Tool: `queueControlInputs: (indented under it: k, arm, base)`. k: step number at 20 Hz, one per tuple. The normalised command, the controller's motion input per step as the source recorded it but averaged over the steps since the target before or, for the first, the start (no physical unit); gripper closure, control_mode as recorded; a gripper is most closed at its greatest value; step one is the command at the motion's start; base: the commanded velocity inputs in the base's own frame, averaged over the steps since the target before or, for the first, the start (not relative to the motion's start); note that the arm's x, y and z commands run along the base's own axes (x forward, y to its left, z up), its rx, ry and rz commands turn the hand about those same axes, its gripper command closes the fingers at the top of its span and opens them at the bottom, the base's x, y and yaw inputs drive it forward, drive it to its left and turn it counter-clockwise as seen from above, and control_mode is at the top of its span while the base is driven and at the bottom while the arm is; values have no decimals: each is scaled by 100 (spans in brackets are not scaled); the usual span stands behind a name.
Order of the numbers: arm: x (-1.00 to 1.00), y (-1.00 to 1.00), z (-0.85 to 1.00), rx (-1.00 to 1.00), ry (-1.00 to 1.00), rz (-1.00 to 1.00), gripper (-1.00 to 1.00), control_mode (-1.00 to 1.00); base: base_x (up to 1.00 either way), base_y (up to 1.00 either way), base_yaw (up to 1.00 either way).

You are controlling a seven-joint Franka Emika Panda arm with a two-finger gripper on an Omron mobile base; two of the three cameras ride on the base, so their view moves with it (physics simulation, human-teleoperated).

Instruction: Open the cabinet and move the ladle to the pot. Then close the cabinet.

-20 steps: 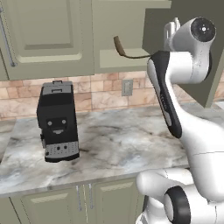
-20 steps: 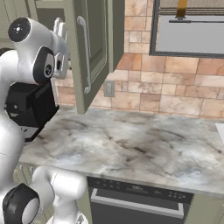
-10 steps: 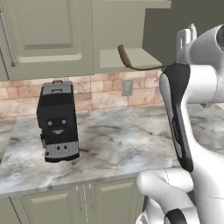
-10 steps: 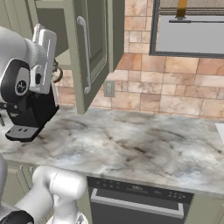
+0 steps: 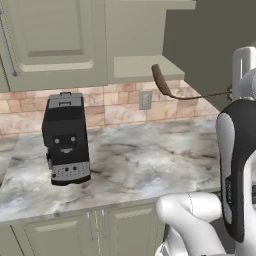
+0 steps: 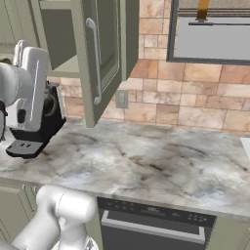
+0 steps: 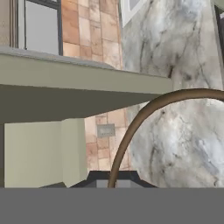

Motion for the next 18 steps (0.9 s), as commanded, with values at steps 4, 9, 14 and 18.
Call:
queueControlInputs:
  k: [4, 9, 14, 18]
  arm:
    - [-100, 0, 3, 0, 0, 0, 100, -100]
    - [-74, -1, 1, -1, 0, 0, 100, -100]
    - [6, 9, 22, -9, -5, 0, 100, -100]
    - [19, 24, 36, -12, -6, 0, 100, -100]
  base:
    - [0, 0, 0]
    - [0, 0, 0]
    - [0, 0, 0]
    - [0, 0, 0]
